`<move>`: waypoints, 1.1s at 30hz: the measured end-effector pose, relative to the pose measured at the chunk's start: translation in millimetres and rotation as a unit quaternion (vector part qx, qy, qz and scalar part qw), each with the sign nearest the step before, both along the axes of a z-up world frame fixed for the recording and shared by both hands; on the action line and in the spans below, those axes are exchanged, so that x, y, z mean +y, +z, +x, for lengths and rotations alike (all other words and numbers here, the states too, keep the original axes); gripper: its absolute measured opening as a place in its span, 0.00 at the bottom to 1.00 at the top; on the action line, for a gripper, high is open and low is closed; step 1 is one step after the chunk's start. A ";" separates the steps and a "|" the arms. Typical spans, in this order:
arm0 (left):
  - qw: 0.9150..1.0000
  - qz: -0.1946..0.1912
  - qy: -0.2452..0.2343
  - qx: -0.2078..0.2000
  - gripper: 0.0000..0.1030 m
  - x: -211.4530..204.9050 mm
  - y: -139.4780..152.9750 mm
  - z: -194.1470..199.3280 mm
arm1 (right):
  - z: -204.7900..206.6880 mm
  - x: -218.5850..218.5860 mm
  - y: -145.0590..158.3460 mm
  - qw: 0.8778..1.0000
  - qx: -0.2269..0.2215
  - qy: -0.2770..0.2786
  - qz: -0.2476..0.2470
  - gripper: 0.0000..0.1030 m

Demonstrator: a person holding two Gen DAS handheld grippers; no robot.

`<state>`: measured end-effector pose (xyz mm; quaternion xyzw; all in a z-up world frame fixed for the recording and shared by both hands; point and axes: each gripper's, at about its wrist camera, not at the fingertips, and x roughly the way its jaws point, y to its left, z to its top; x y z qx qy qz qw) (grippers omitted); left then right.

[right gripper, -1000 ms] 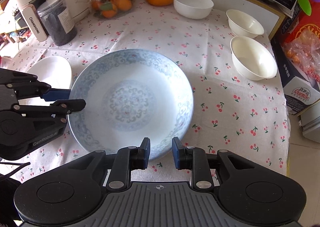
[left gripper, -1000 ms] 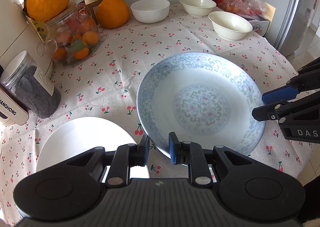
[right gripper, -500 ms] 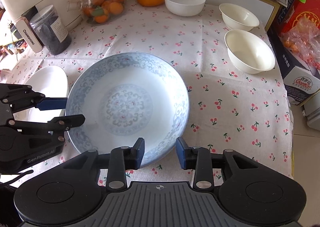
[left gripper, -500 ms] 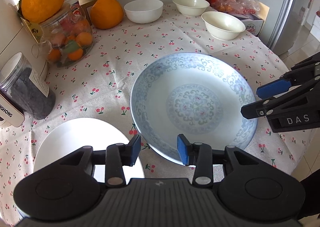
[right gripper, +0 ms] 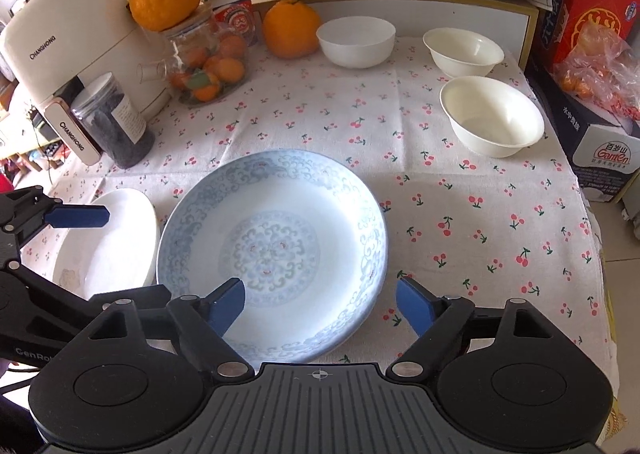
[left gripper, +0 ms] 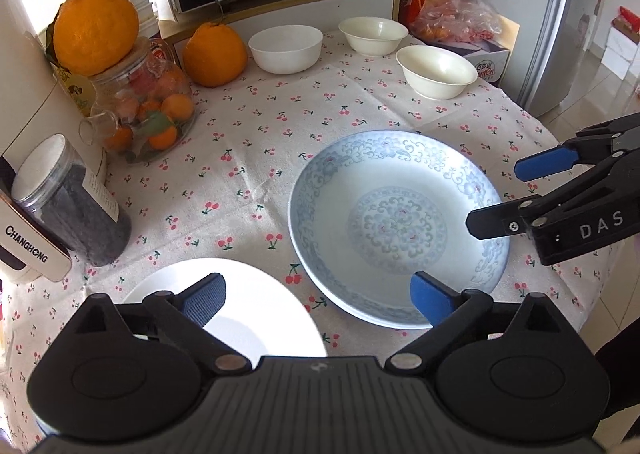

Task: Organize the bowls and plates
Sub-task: 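Move the right gripper to the rim of the plain white plate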

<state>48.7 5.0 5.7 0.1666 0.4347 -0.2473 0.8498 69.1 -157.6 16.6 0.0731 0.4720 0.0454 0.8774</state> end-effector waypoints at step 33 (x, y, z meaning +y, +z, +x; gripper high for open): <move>0.999 -0.036 0.014 0.003 0.87 143.3 -38.8 23.3 | -43.8 142.9 -40.0 0.984 -0.063 0.125 0.106 0.91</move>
